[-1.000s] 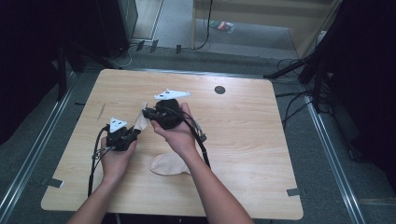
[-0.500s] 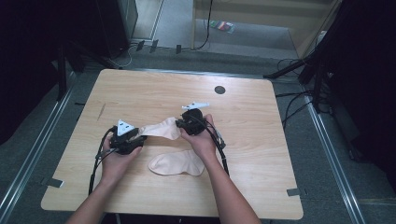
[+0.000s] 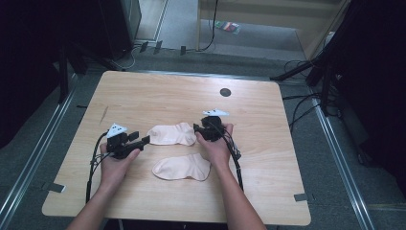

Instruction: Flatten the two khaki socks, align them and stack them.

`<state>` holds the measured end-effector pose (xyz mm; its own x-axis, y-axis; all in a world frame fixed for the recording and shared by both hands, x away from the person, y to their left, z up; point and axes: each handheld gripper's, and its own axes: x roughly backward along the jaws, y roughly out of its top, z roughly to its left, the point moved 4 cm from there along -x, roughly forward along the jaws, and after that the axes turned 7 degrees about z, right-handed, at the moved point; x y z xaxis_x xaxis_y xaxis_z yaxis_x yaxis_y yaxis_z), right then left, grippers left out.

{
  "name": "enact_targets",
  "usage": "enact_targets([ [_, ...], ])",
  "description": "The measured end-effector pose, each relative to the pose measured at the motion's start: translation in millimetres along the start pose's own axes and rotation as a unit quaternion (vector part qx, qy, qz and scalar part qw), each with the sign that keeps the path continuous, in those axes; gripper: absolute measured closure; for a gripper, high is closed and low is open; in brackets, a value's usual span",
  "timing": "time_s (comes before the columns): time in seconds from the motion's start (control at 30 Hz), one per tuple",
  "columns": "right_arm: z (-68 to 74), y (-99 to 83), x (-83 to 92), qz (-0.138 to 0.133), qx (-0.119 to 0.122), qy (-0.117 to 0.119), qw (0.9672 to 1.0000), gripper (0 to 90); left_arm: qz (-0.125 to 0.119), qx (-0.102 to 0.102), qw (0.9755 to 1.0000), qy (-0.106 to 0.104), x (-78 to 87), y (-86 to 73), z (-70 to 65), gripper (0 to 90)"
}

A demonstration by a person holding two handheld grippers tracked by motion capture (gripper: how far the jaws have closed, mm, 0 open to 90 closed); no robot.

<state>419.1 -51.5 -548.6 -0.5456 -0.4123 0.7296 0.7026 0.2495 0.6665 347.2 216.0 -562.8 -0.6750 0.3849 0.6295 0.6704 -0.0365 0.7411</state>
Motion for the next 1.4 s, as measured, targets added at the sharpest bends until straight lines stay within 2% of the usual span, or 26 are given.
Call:
enact_targets([
  [0.03, -0.4, -4.3, -2.3, 0.004, -0.001, -0.011, 0.9999, 57.7, 0.002, -0.004, 0.9998, 0.018, -2.6, 2.4, -1.1, 48.3],
  [0.07, -0.4, -4.3, -2.3, 0.004, -0.001, -0.011, 0.9999, 57.7, 0.002, -0.001, 0.9997, 0.025, -5.3, 4.7, -0.8, 48.3],
  [0.1, -0.9, -6.8, -5.4, 0.006, -0.012, 0.000, 0.9999, 57.5, 0.003, 0.011, 0.9998, 0.019, -8.1, 7.0, -0.1, 50.7],
  [0.17, -0.1, -7.4, -6.5, 0.003, -0.015, 0.006, 0.9999, 57.5, 0.011, 0.025, 0.9995, 0.017, -14.0, 9.5, 2.0, 52.4],
  [0.23, 6.6, -8.5, -10.4, 0.004, 0.002, 0.017, 0.9998, 57.5, 0.047, 0.040, 0.9980, -0.006, -19.1, 9.4, 1.2, 63.8],
  [0.27, 6.6, -8.5, -10.4, 0.004, 0.002, 0.017, 0.9998, 57.5, 0.047, 0.040, 0.9980, -0.006, -19.1, 9.4, 1.2, 65.5],
  [0.3, 11.6, -9.5, -14.2, 0.013, 0.026, 0.012, 0.9995, 59.6, 0.062, 0.036, 0.9973, 0.016, -23.0, 8.2, 2.4, 68.3],
  [0.33, 11.6, -9.5, -14.2, 0.013, 0.026, 0.012, 0.9995, 59.6, 0.062, 0.036, 0.9973, 0.016, -23.0, 8.2, 2.4, 68.4],
  [0.37, 14.6, -11.3, -17.9, 0.021, 0.044, -0.003, 0.9988, 64.4, 0.065, 0.034, 0.9971, 0.019, -25.6, 7.5, 3.9, 71.1],
  [0.4, 14.6, -11.3, -17.9, 0.021, 0.044, -0.003, 0.9988, 64.4, 0.065, 0.034, 0.9971, 0.019, -25.6, 7.5, 3.9, 74.5],
  [0.43, 16.2, -13.7, -20.0, 0.024, 0.061, -0.019, 0.9977, 71.5, 0.068, 0.032, 0.9970, 0.017, -26.2, 7.0, 3.4, 79.1],
  [0.47, 16.2, -13.7, -20.0, 0.024, 0.061, -0.019, 0.9977, 71.5, 0.068, 0.032, 0.9970, 0.017, -26.2, 7.0, 3.4, 84.2],
  [0.5, 17.0, -15.5, -18.7, 0.022, 0.065, -0.020, 0.9974, 81.7, 0.068, 0.020, 0.9974, 0.013, -26.0, 6.2, 1.5, 87.5],
  [0.53, 17.0, -15.5, -18.7, 0.022, 0.065, -0.020, 0.9974, 81.7, 0.068, 0.020, 0.9974, 0.013, -26.0, 6.2, 1.5, 88.8],
  [0.6, 16.9, -16.9, -16.3, 0.023, 0.068, -0.032, 0.9969, 85.6, 0.074, -0.003, 0.9972, 0.008, -22.2, 5.5, -1.9, 89.8],
  [0.63, 16.9, -16.9, -16.3, 0.023, 0.068, -0.032, 0.9969, 85.6, 0.074, -0.003, 0.9972, 0.008, -22.2, 5.5, -1.9, 90.0],
  [0.67, 14.1, -17.4, -13.2, 0.020, 0.058, -0.024, 0.9978, 86.3, 0.062, -0.013, 0.9979, 0.010, -15.0, 6.9, -3.5, 90.0],
  [0.8, 8.7, -17.6, -2.4, 0.010, 0.047, -0.011, 0.9988, 87.1, 0.047, -0.019, 0.9987, 0.002, -1.7, 10.7, -4.7, 90.0],
  [0.83, 5.2, -17.3, 8.2, -0.002, 0.042, -0.003, 0.9991, 87.6, 0.037, -0.021, 0.9991, -0.005, 7.1, 12.5, -4.7, 90.0],
  [0.87, 5.2, -17.3, 8.2, -0.002, 0.042, -0.003, 0.9991, 87.6, 0.037, -0.021, 0.9991, -0.005, 7.1, 12.5, -4.7, 90.0],
  [1.0, 3.0, -20.6, 29.9, -0.016, 0.036, 0.007, 0.9992, 87.8, 0.026, -0.021, 0.9991, -0.025, 19.5, 9.1, -10.6, 90.0],
  [1.1, 8.3, -29.4, 50.8, -0.022, 0.032, 0.040, 0.9985, 87.6, 0.006, -0.028, 0.9980, -0.056, 38.2, -2.4, -25.7, 90.0],
  [1.17, 10.0, -32.7, 56.0, -0.020, 0.032, 0.045, 0.9983, 87.6, 0.002, -0.032, 0.9978, -0.057, 42.7, -4.9, -29.2, 90.0],
  [1.23, 11.9, -40.0, 65.7, -0.019, 0.032, 0.060, 0.9975, 87.5, 0.002, -0.038, 0.9968, -0.071, 50.9, -9.6, -35.2, 90.0],
  [1.3, 13.4, -48.7, 74.9, -0.014, 0.036, 0.068, 0.9969, 87.4, 0.002, -0.045, 0.9963, -0.073, 57.6, -14.7, -40.7, 90.0],
  [1.4, 13.5, -55.3, 80.1, -0.012, 0.035, 0.071, 0.9968, 87.3, 0.010, -0.047, 0.9947, -0.090, 62.7, -23.7, -47.9, 90.0],
])
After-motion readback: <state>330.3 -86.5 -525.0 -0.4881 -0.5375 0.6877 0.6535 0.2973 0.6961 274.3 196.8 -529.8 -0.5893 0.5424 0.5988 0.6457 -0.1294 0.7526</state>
